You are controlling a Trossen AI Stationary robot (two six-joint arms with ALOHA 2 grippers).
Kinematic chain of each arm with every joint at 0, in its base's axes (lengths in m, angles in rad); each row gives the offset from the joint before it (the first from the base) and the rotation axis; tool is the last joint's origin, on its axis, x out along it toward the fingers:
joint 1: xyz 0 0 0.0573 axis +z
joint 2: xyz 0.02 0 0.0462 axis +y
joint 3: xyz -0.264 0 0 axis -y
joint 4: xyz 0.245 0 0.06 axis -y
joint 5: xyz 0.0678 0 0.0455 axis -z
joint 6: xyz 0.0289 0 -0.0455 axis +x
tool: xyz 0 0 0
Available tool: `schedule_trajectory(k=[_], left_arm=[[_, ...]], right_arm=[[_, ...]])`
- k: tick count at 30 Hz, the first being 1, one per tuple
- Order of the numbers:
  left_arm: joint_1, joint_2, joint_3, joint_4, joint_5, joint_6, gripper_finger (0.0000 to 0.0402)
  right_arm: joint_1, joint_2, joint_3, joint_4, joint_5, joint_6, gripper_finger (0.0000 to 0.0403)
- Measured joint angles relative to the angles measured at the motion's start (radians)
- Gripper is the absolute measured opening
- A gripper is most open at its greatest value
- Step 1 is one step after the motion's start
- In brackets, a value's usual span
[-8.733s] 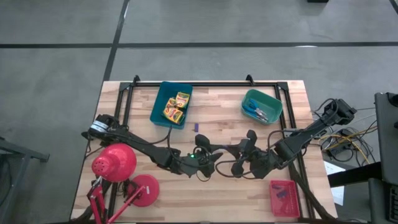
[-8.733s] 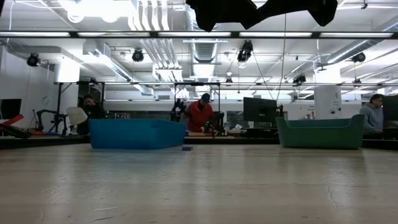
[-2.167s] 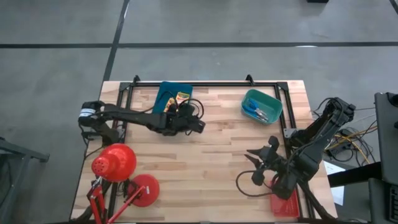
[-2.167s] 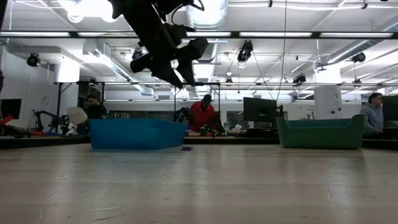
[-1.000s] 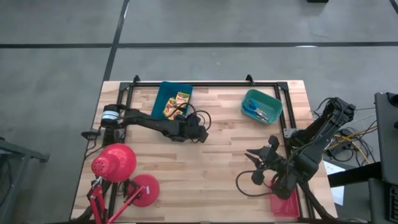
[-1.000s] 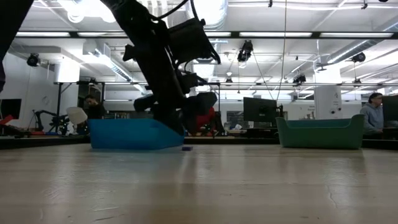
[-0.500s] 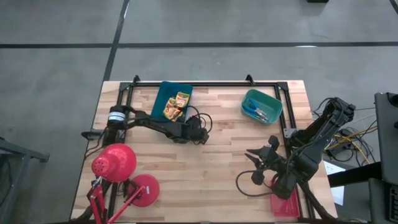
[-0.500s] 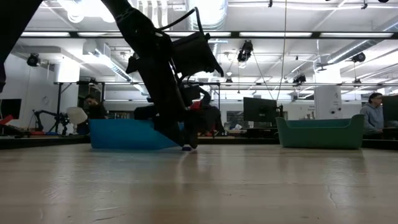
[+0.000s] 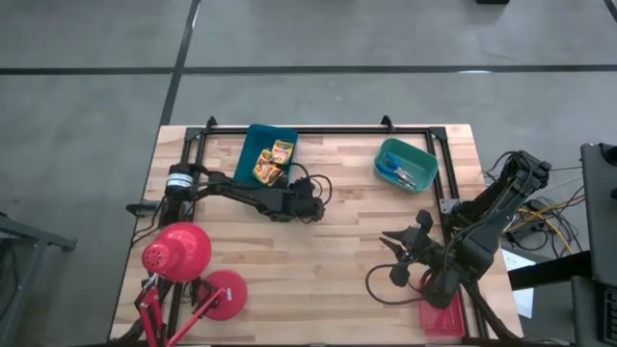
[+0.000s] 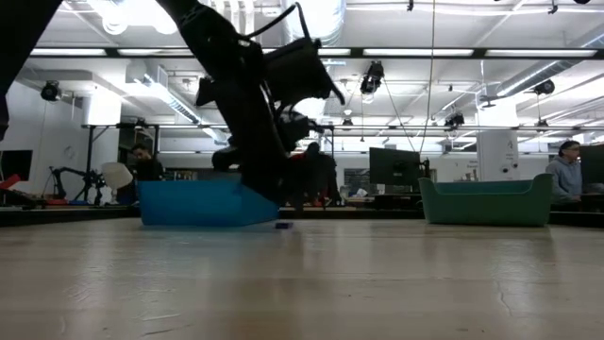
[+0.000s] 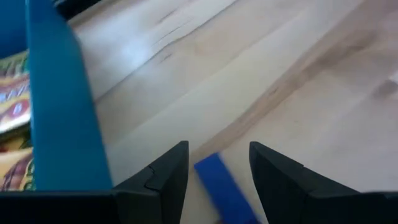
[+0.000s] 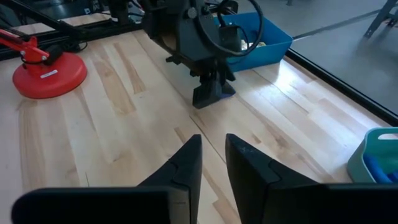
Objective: Pick & Place School Supplies
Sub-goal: Put the purple eraser into the red bin
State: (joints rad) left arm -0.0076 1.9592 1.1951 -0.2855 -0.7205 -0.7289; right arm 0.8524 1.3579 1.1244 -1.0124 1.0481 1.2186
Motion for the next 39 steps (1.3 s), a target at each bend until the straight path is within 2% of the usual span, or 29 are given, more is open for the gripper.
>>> schedule_trajectory(k=[6, 11, 13, 24, 34, 39], left_arm=[[-0.007, 0.000, 0.044, -0.001, 0.001, 0.052, 0.0174], [-0.018, 0.000, 0.065, 0.002, 0.111, -0.045, 0.0174], [-0.024, -0.001, 0.065, -0.003, 0.121, -0.111, 0.0174], [-0.025, -0.002, 0.089, -0.194, 0.044, -0.296, 0.0165], [-0.029, 0.000, 0.077, -0.201, 0.043, -0.396, 0.0145], [-0.029, 0.003, 0.077, -0.203, 0.049, -0.398, 0.0145]], right_arm=[[0.000, 0.000, -0.001, 0.000, 0.000, 0.000, 0.0076], [0.000, 0.000, -0.001, 0.000, 0.000, 0.000, 0.0075], [0.000, 0.000, -0.001, 0.000, 0.000, 0.000, 0.0072], [0.000, 0.000, -0.004, 0.000, -0.001, 0.000, 0.0067], [0.000, 0.000, -0.005, 0.000, -0.001, -0.100, 0.0077], [0.000, 0.000, -0.005, 0.000, -0.002, -0.119, 0.0071]])
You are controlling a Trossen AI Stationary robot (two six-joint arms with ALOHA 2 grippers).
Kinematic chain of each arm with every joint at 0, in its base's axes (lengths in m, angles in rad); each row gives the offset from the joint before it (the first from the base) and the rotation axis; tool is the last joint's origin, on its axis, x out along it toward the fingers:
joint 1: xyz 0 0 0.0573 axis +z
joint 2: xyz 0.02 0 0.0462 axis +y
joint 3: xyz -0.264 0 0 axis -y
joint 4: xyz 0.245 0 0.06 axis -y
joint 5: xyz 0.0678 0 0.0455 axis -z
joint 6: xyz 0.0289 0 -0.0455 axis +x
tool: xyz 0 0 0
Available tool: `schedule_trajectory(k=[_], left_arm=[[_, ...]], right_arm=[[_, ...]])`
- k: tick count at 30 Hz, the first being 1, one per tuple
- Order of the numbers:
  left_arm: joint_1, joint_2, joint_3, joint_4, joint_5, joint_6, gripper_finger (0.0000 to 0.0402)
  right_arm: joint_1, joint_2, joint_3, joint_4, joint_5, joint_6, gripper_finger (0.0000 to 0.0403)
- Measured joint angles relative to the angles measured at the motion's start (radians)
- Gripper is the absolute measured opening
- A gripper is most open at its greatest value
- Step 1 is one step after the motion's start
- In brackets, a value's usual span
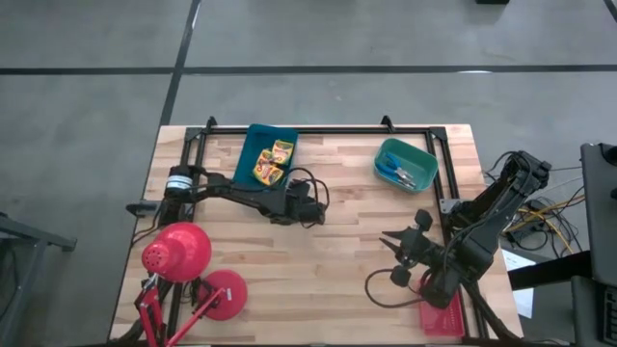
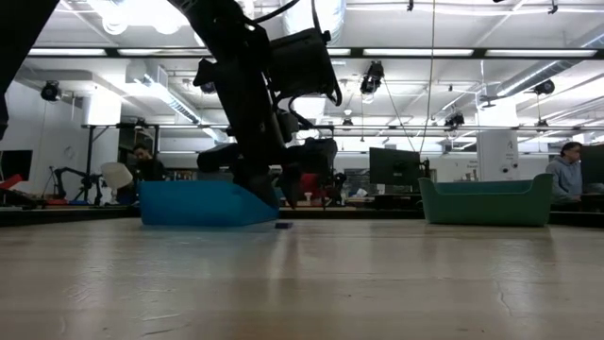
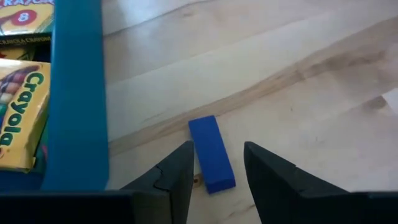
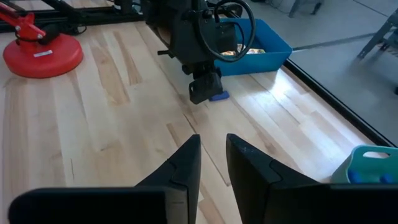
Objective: Pick & Place School Supplies
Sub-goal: Put the purple eraser into the red bin
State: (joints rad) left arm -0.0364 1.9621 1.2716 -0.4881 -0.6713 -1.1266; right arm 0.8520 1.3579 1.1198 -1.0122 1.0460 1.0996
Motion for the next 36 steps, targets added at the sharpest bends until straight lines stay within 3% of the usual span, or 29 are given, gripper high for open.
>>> schedule_trajectory(k=[10, 20, 29, 36], left_arm=[[0.000, 0.000, 0.000, 0.000, 0.062, 0.181, 0.0145], [-0.002, 0.001, 0.000, 0.011, 0.252, 0.047, 0.0145], [-0.028, 0.001, 0.000, 0.053, 0.056, -0.035, 0.0145], [-0.040, 0.001, 0.000, 0.015, 0.000, -0.113, 0.0145]], right_arm=[[0.000, 0.000, 0.000, 0.000, -0.001, 0.000, 0.0064], [0.000, 0.000, 0.000, 0.001, -0.002, 0.000, 0.0077], [0.000, 0.000, 0.000, 0.001, -0.002, 0.000, 0.0079], [0.000, 0.000, 0.000, 0.001, -0.002, 0.000, 0.0068]])
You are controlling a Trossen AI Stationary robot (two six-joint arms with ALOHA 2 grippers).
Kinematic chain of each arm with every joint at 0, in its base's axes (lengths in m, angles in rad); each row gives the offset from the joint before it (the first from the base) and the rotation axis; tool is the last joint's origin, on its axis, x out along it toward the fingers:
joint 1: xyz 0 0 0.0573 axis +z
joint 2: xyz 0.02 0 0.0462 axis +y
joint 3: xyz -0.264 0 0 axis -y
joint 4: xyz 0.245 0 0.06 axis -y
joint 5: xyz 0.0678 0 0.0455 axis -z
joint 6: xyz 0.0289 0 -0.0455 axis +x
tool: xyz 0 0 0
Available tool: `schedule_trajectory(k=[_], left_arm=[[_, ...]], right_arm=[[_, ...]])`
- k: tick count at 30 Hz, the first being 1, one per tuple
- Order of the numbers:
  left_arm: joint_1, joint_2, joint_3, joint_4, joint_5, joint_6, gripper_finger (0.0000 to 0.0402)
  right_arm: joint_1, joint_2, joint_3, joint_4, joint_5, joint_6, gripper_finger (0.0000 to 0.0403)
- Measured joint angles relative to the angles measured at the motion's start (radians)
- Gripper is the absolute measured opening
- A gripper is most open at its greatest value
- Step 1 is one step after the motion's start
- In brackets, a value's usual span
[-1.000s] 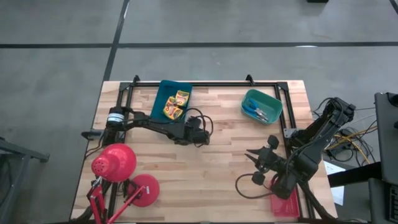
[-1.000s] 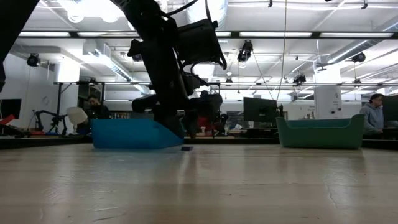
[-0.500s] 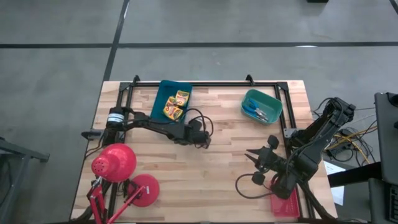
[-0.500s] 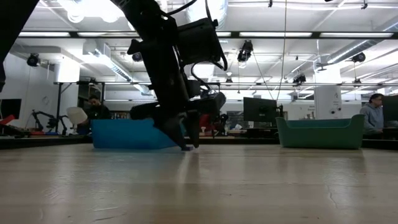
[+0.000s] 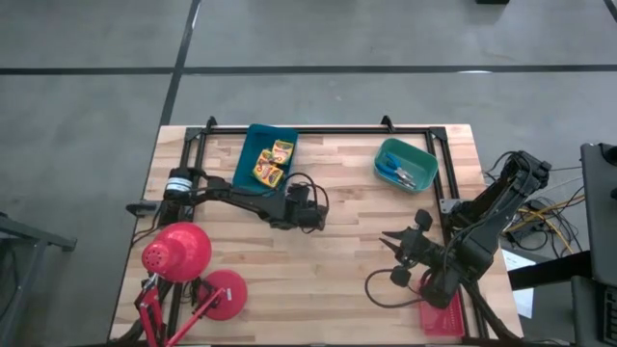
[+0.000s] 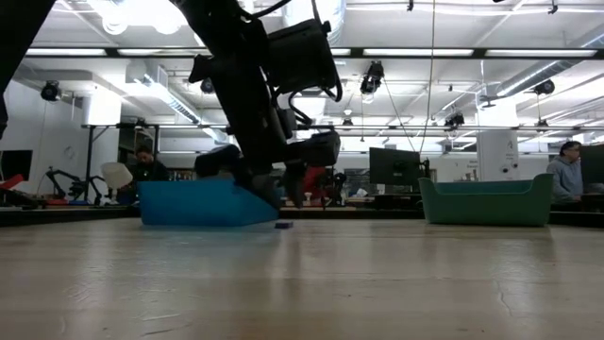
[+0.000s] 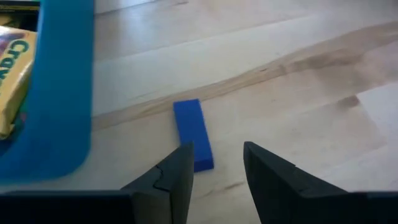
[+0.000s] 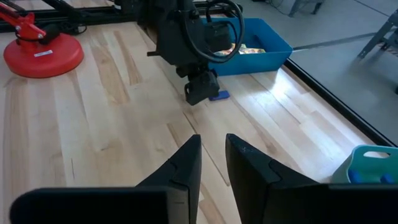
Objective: Pick & Place School Supplies
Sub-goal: Put the purple eraser into the red bin
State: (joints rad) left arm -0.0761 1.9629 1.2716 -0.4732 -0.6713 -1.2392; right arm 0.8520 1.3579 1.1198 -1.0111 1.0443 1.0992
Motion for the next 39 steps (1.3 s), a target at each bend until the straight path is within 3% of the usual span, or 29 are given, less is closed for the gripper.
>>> schedule_trajectory(k=[13, 25, 29, 39], left_arm=[[-0.007, 0.000, 0.000, -0.031, -0.017, -0.034, 0.0145], [-0.032, 0.003, 0.000, -0.051, -0.122, -0.138, 0.0146], [-0.052, 0.011, 0.000, -0.043, -0.177, -0.150, 0.0168], [-0.061, 0.040, -0.001, -0.027, -0.198, -0.179, 0.0210]], right_arm=[[0.000, 0.000, 0.000, 0.000, 0.000, 0.000, 0.0084], [0.000, 0.000, 0.000, 0.000, 0.000, 0.000, 0.0068], [0.000, 0.000, 0.000, 0.000, 0.000, 0.000, 0.0070], [0.000, 0.000, 0.000, 0.000, 0.001, 0.000, 0.0084]])
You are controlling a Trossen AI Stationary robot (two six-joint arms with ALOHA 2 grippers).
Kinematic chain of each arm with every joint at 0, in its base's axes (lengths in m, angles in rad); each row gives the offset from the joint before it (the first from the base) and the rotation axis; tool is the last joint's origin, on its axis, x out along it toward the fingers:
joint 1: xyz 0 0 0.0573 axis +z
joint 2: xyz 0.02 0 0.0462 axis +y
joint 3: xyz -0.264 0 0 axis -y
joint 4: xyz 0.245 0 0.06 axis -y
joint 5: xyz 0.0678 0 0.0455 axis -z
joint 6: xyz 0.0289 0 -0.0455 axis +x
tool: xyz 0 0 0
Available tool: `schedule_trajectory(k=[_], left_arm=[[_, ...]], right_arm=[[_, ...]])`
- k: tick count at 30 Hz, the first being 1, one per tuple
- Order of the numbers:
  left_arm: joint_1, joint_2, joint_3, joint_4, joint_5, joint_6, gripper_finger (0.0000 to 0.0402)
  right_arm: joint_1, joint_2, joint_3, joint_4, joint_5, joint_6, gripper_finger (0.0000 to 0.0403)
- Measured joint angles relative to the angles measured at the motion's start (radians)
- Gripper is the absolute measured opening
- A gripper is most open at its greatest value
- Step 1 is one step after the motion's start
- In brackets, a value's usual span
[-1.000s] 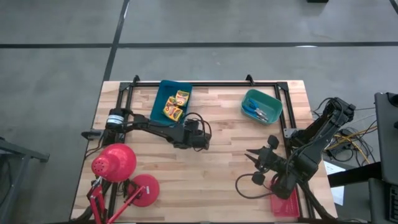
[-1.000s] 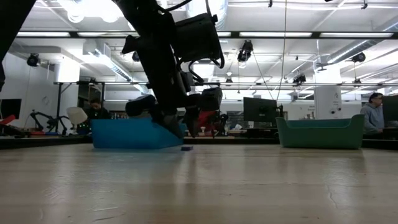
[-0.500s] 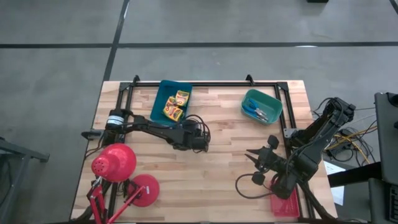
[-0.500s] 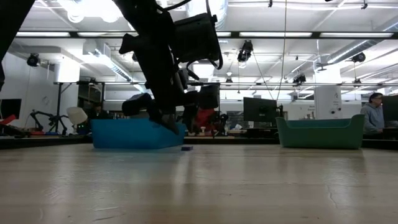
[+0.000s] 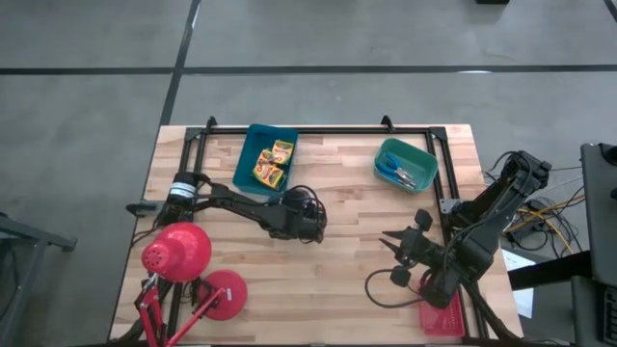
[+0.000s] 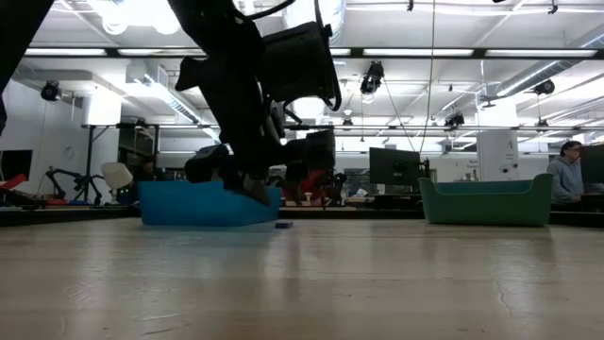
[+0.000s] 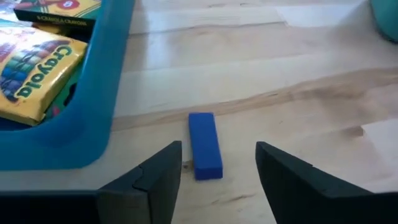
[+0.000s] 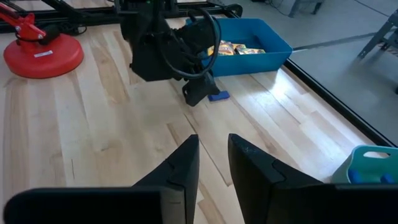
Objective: Pick & Place School Supplies
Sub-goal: Put the purple eraser into the red bin
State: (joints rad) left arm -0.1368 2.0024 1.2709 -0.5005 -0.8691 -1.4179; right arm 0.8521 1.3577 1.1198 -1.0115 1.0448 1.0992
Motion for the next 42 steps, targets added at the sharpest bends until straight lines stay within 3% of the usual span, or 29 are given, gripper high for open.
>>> schedule_trajectory(k=[14, 25, 42], left_arm=[[0.007, 0.042, 0.000, 0.042, -0.012, 0.024, 0.0205], [0.044, 0.076, 0.000, 0.089, 0.061, 0.105, 0.0190], [0.054, 0.075, -0.001, 0.086, 0.097, 0.108, 0.0117]], right_arm=[[0.000, 0.000, 0.000, 0.001, 0.000, 0.000, 0.0068], [0.000, 0.000, 0.000, 0.006, 0.000, 0.000, 0.0084], [0.000, 0.000, 0.000, 0.008, 0.000, 0.000, 0.0070]])
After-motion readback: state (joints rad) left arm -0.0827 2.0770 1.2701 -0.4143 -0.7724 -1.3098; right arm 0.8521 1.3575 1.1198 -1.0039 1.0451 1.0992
